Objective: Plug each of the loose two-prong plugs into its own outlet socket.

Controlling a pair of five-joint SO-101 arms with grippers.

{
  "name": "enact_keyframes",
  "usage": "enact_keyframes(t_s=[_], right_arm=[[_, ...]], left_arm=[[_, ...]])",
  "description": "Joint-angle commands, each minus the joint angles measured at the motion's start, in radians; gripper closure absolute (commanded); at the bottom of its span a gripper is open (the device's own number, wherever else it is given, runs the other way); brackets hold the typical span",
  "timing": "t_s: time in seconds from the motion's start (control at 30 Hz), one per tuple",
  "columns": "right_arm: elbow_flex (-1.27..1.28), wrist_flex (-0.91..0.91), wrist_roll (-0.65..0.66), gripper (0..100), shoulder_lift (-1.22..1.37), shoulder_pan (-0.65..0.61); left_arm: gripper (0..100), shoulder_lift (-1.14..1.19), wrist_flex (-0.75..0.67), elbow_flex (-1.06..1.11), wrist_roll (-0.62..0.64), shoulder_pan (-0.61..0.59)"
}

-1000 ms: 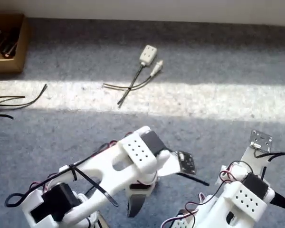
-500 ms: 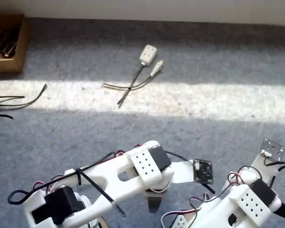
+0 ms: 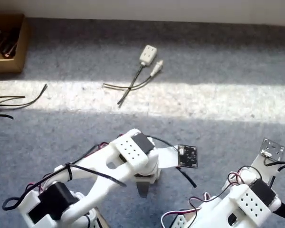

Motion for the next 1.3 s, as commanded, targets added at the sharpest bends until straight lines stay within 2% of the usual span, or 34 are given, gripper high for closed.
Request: enact_keyframes(t_s=[0.0, 0.33, 0.53, 0.77, 0.93, 1.0, 1.17, 1.27], right_arm=[[-0.007, -0.013, 0.012, 33.2, 0.008, 0.012], [-0.007, -0.01, 0.012, 33.2, 0.008, -0.048], [-0.007, -0.01, 0.012, 33.2, 0.008, -0.048], [-0.007, -0.01, 0.012, 33.2, 0.008, -0.047], [-0.005, -0.01, 0.012, 33.2, 0.008, -0.047], [-0.005, -0.01, 0.012, 33.2, 0.008, -0.047], [-0.005, -0.01, 0.012, 33.2, 0.008, -0.048], [-0.005, -0.01, 0.012, 33.2, 0.008, -0.048]], left_arm=[[63, -0.002, 0.017, -0.048, -0.061, -0.087], [63, 0.002, 0.017, -0.128, -0.092, -0.114], [63, 0.041, 0.012, -0.091, -0.092, -0.065], [63, 0.208, -0.149, -0.101, -0.092, -0.044], [64, 0.305, -0.166, -0.177, -0.091, -0.056], [68, 0.318, -0.166, -0.188, -0.091, -0.061], [94, 0.314, -0.164, -0.205, -0.092, -0.064], [98, 0.314, -0.164, -0.216, -0.091, -0.074]])
